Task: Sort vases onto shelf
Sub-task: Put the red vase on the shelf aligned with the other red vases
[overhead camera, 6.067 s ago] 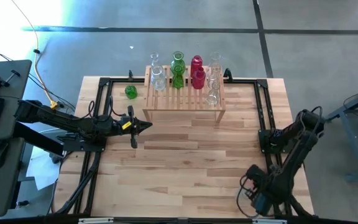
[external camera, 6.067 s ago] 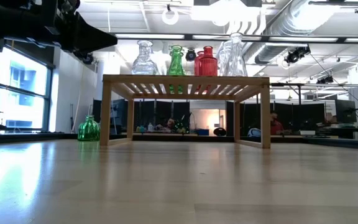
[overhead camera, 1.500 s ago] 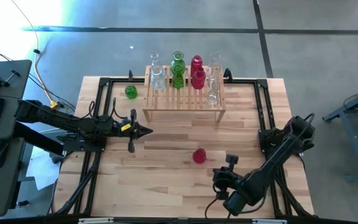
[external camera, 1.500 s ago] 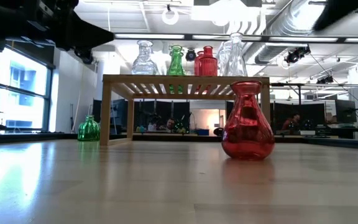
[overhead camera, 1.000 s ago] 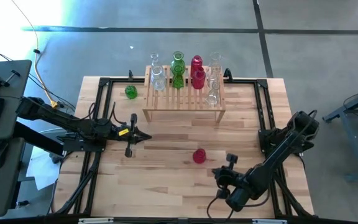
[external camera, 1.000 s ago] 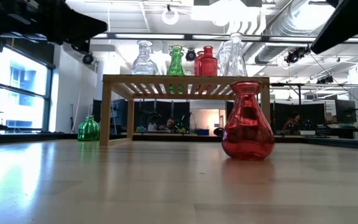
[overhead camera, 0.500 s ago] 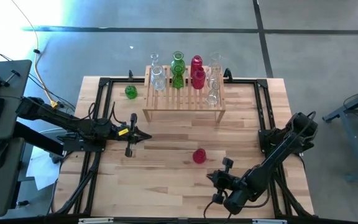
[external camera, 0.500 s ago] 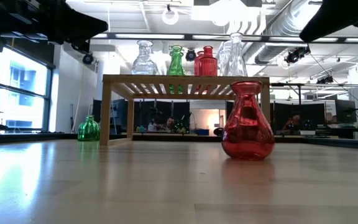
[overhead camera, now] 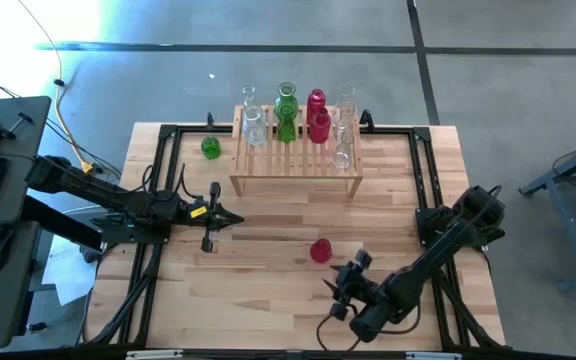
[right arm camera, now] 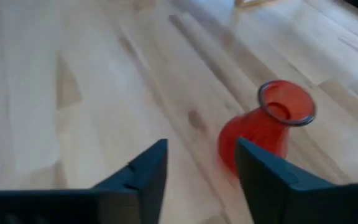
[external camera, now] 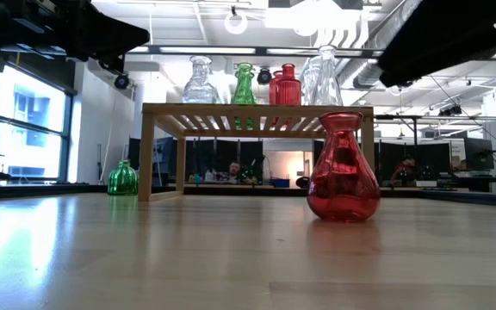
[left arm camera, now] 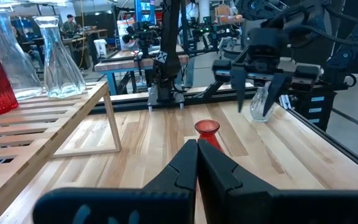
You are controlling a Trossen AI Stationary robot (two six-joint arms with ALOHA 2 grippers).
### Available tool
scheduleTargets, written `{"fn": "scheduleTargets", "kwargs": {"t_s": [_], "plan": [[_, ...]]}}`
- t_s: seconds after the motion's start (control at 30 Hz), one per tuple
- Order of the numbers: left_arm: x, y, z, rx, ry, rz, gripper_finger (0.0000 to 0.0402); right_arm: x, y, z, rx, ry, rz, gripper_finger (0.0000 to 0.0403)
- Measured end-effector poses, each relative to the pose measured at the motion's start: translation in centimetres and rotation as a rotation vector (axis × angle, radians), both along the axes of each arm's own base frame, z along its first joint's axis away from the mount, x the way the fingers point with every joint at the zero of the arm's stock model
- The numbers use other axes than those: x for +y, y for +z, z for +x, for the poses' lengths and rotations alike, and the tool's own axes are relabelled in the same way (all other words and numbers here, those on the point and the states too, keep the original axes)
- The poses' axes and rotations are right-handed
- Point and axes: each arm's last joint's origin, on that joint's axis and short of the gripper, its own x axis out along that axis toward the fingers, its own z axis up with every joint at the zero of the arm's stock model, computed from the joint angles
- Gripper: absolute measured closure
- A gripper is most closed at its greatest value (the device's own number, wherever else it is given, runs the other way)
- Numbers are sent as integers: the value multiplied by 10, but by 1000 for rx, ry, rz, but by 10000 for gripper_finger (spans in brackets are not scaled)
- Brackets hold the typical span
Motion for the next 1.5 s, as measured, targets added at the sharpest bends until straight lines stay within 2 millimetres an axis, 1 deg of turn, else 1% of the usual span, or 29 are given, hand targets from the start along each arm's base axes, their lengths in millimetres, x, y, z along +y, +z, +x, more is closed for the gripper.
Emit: {"fn": "scheduleTargets", "kwargs": {"t_s": [0.1, 0.2, 0.3, 0.37, 0.5, 0.73, 0.97, 1.07, 1.23, 1.33, 1.5], "plan": [[0, 0, 0, 0, 0, 0, 401, -5, 0, 3, -24, -48, 12, 191], [0, 0, 0, 0, 0, 0, 401, -9, 0, 5, -36, -85, 27, 157], [0, 0, 0, 0, 0, 0, 401, -9, -6, 6, -40, -105, 10, 135], [0, 0, 0, 0, 0, 0, 402, -8, -11, 7, -31, -106, -5, 128], [0, 0, 0, 0, 0, 0, 401, -7, -22, 9, -31, -129, -26, 125], [0, 0, 0, 0, 7, 0, 401, -9, -31, 8, -5, -151, -52, 125], [1, 0, 0, 0, 19, 1, 401, -14, -46, 15, -10, -204, -77, 125], [1, 0, 0, 0, 19, 1, 402, -17, -48, 18, -31, -223, -102, 125], [1, 0, 0, 0, 19, 1, 401, -24, -46, 23, -114, -269, -159, 125], [1, 0, 0, 0, 19, 1, 402, -29, -46, 26, -127, -287, -176, 125], [1, 0, 0, 0, 19, 0, 401, -34, -58, 36, -118, -300, -212, 125]]}}
